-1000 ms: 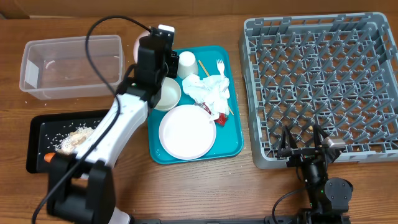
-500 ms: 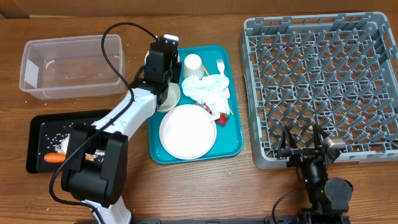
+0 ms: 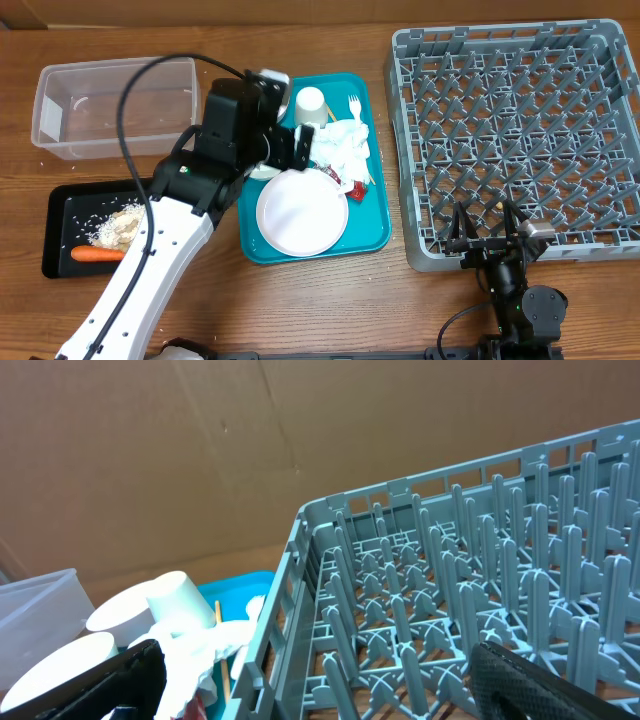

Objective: Sort waste into correct bins and load items into the dishwasher rack
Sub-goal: 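Reach the left gripper to the crumpled napkins and grasp them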

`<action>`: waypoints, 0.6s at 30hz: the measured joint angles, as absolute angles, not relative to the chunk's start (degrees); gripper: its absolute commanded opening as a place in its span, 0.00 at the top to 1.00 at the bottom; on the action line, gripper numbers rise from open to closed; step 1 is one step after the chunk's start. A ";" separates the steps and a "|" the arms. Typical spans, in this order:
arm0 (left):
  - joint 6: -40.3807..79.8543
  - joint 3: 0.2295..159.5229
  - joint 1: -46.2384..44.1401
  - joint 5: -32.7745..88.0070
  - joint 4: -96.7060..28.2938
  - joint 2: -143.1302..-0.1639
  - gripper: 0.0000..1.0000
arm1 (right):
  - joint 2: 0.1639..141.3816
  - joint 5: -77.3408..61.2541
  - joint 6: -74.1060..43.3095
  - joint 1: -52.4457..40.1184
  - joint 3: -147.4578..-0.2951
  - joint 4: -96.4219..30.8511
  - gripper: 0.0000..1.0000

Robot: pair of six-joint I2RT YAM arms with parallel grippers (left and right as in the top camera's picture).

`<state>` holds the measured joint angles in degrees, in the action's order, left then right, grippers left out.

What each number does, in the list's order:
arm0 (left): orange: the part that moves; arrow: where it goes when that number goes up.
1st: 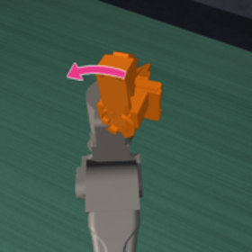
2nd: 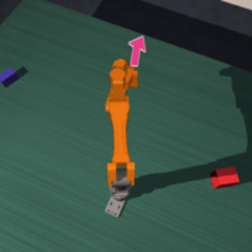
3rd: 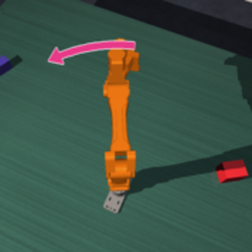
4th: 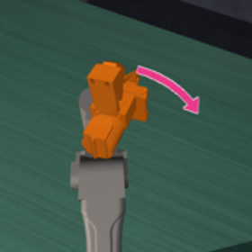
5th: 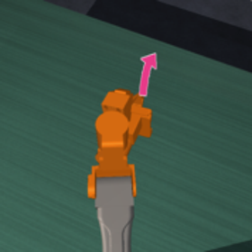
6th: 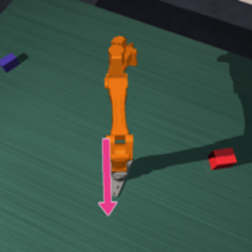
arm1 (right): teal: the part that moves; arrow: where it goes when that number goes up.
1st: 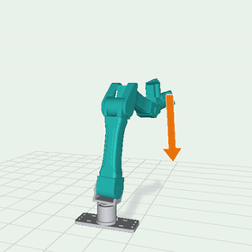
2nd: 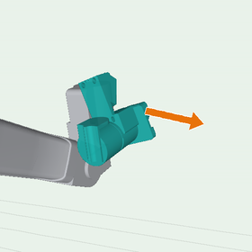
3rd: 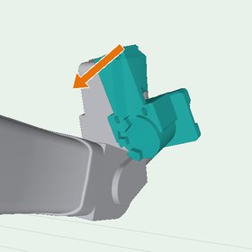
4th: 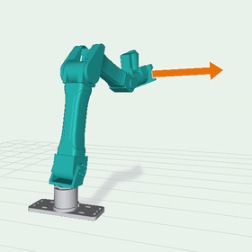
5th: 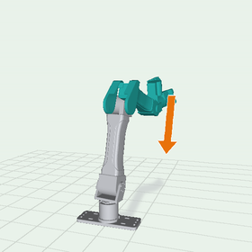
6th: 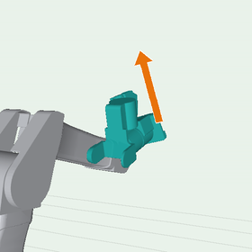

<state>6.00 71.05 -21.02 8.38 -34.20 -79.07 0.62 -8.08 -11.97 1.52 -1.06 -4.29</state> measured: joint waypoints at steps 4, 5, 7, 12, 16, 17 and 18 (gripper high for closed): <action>6.09 70.98 -21.02 20.49 -39.75 -81.08 0.00 | 0.62 -8.05 -12.01 1.52 -1.06 -4.29 0.00; 6.07 70.96 -21.02 22.52 -41.43 -81.60 0.00 | 0.62 -8.05 -11.99 1.52 -1.06 -4.34 0.00; 6.09 70.96 -21.02 23.33 -42.57 -82.00 0.00 | 0.62 -8.05 -11.99 1.52 -1.06 -4.29 0.00; 17.50 70.96 -20.18 8.71 -50.78 -81.97 0.00 | 0.62 -8.05 -11.99 1.52 -1.06 -4.32 0.00; 31.92 70.94 -14.92 -8.60 -57.65 -79.85 0.00 | 0.62 -8.05 -11.97 1.52 -1.06 -4.29 0.00; 34.35 70.94 -13.08 -9.93 -57.78 -78.67 0.00 | 0.62 -8.05 -11.99 1.52 -1.06 -4.29 0.00; 35.18 70.94 -12.36 -9.54 -57.78 -78.13 0.00 | 0.62 -8.08 -11.99 1.52 -1.06 -4.29 0.00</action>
<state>35.18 70.94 -12.36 -9.54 -57.78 -78.13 0.62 -8.08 -11.99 1.52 -1.06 -4.29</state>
